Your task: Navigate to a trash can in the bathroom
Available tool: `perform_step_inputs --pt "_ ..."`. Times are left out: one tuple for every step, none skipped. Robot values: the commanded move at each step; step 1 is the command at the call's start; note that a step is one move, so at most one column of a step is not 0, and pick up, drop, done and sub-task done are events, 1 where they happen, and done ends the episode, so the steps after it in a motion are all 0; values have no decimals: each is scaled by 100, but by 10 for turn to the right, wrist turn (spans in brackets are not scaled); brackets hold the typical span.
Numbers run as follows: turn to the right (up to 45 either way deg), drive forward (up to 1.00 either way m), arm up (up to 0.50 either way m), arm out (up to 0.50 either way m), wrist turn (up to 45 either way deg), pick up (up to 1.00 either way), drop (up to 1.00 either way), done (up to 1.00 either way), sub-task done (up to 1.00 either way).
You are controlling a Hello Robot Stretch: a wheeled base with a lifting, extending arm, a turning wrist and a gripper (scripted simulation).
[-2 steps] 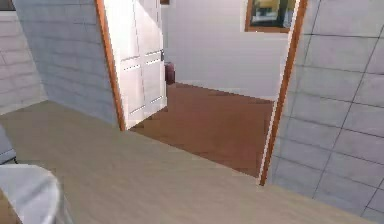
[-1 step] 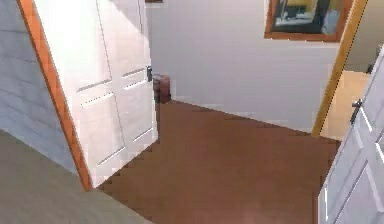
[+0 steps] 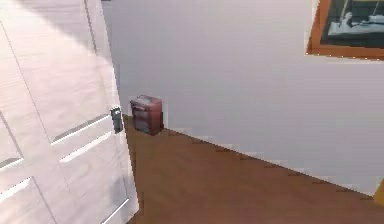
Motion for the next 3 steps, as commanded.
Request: perform_step_inputs --pt "0 100 0 0 0 0 0 0 0" --pt "-270 0 0 0 0 0 0 0 0" --pt "0 10 0 0 0 0 0 0 0"
